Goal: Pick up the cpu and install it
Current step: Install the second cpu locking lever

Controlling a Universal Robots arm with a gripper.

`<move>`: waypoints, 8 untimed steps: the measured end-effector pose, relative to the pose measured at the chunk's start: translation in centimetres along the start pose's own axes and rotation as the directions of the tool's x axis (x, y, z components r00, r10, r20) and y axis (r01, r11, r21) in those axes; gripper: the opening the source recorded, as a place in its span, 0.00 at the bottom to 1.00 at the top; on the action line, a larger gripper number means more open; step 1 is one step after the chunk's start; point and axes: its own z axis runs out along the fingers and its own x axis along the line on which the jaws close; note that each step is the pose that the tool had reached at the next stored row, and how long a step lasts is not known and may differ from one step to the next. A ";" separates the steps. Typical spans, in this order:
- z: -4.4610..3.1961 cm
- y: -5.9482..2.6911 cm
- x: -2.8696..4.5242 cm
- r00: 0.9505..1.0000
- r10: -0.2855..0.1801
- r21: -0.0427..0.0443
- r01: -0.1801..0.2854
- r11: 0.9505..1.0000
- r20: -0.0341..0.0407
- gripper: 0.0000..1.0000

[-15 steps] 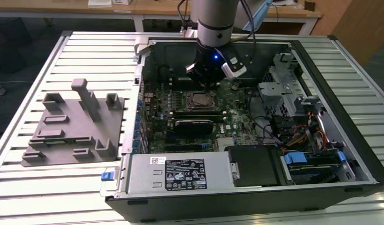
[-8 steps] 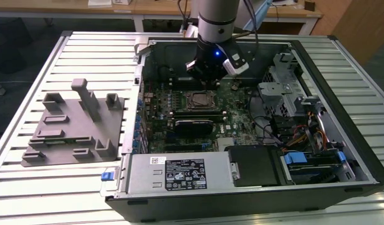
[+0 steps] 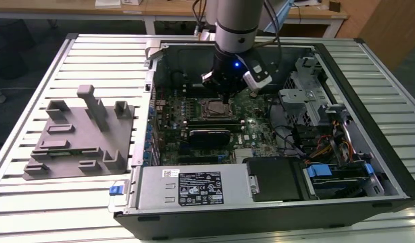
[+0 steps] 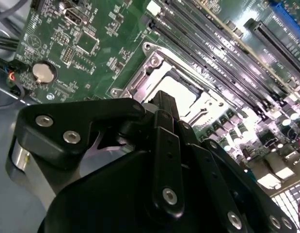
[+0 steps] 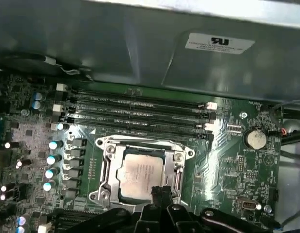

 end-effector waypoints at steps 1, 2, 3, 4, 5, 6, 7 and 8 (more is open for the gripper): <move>-0.01 -0.01 -0.07 1.000 0.000 -0.001 0.000 1.000 -0.005 0.11; -0.02 -0.02 -0.13 1.000 0.001 -0.001 -0.001 1.000 -0.010 0.11; -0.03 -0.13 -0.15 1.000 0.001 -0.001 -0.001 1.000 -0.013 0.11; -0.05 -0.33 -0.13 1.000 0.001 -0.001 -0.001 1.000 -0.013 0.11; -0.05 -0.57 -0.11 1.000 0.001 -0.001 -0.001 1.000 -0.013 0.11; -0.07 -0.84 -0.08 1.000 0.001 -0.001 -0.001 1.000 -0.013 0.11; -0.09 -1.13 -0.05 1.000 0.001 -0.001 -0.001 1.000 -0.013 0.11; -0.11 -1.48 -0.02 1.000 0.001 -0.001 -0.001 1.000 -0.013 0.11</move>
